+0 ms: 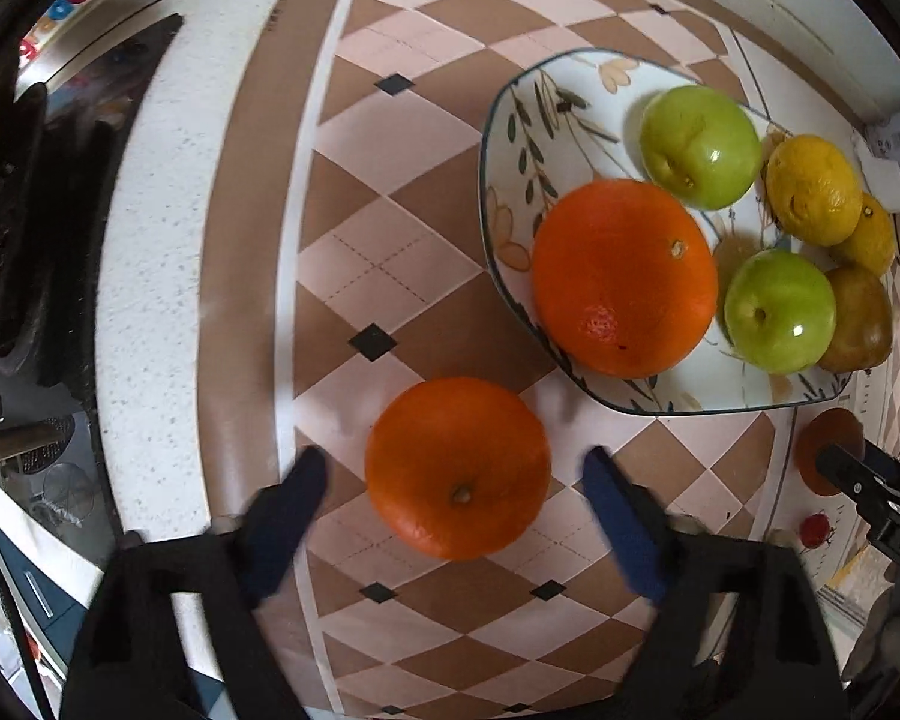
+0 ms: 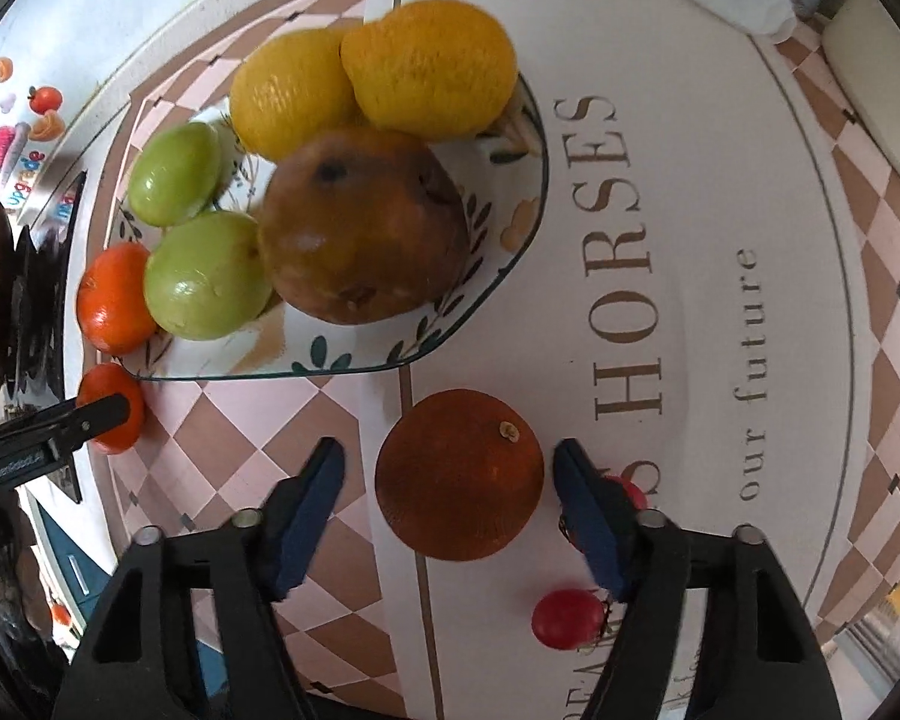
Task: Organize fruits
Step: 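Grasp the orange on the runner with the left tool while the right tool grasps the dark orange, then carry both oranges onto the floral plate and open both tools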
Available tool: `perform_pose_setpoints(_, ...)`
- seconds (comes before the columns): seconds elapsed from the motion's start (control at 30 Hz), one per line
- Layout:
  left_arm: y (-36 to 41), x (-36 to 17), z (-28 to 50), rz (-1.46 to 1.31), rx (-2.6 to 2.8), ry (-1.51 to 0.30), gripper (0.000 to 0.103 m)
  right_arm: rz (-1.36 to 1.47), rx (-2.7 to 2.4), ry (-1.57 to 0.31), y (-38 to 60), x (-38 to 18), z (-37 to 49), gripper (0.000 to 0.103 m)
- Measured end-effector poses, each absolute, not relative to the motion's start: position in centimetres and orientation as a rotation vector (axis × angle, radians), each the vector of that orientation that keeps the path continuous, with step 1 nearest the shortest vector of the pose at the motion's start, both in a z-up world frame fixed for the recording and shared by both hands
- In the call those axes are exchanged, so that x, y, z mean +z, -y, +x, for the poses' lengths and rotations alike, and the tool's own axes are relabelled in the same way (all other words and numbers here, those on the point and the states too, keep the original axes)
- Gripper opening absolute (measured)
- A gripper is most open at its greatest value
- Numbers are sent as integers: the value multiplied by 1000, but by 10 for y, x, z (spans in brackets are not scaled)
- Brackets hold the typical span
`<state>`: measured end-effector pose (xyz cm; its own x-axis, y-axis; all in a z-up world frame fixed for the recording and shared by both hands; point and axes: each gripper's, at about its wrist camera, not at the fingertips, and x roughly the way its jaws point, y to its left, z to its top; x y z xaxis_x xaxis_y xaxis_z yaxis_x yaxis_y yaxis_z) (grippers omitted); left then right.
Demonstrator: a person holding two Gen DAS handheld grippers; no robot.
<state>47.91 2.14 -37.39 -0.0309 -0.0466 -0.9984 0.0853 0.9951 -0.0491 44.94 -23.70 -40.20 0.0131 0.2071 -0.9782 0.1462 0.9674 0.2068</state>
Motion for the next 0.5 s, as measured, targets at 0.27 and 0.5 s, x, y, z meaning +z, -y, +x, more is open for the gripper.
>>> perform_pose_setpoints(0.27, -20, -373, 460, 22, -111, -1598, 61, 274, 95, -1556, 230, -407, 433, 58)
perform_pose_setpoints(0.5, 1, -367, 422, -26, -180, -1620, 61, 251, 179, -1579, 205, -407, 411, 58)
